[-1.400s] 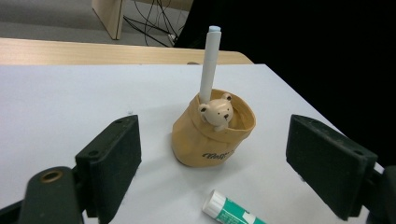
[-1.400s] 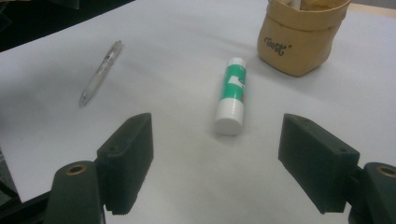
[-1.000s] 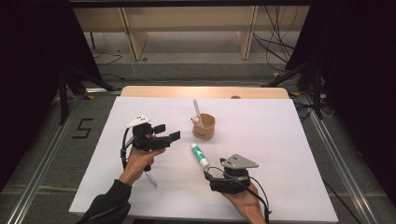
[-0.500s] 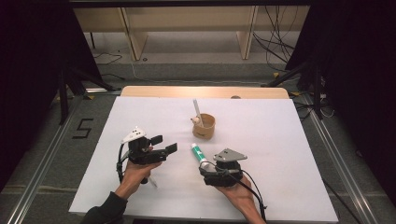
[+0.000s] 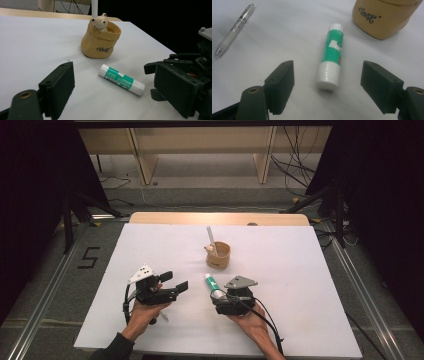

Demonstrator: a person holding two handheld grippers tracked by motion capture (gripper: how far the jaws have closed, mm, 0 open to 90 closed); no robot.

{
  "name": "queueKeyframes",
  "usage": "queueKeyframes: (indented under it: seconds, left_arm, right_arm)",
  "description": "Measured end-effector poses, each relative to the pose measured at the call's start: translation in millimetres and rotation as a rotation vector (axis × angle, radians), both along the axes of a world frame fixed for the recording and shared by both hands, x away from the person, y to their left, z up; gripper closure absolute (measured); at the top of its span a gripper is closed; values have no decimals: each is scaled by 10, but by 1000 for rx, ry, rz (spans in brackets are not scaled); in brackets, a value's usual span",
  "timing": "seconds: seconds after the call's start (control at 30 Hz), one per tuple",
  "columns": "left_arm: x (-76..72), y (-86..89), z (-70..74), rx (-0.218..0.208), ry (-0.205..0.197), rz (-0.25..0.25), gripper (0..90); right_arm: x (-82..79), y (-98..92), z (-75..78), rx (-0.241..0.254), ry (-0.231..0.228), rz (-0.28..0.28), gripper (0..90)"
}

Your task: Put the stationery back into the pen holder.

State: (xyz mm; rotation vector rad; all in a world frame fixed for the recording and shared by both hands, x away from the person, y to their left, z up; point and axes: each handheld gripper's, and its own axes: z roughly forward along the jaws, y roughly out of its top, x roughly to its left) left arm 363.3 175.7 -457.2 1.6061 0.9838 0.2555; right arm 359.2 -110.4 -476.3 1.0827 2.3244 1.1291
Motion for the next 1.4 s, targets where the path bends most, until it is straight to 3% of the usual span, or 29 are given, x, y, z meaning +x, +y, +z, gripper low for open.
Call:
queueKeyframes:
  seconds: [0.23, 0.6, 1.4]
  left_arm:
    - [-46, 33, -25, 21, -17, 4, 162]
    - [-101, 55, -57, 23, -12, -2, 162]
    - [-103, 54, -98, 32, 3, -4, 162]
  right_arm:
    - [50, 22, -30, -9, 20, -4, 307]
    - [120, 67, -102, -29, 52, -14, 383]
    - [140, 168, -191, -92, 40, -20, 604]
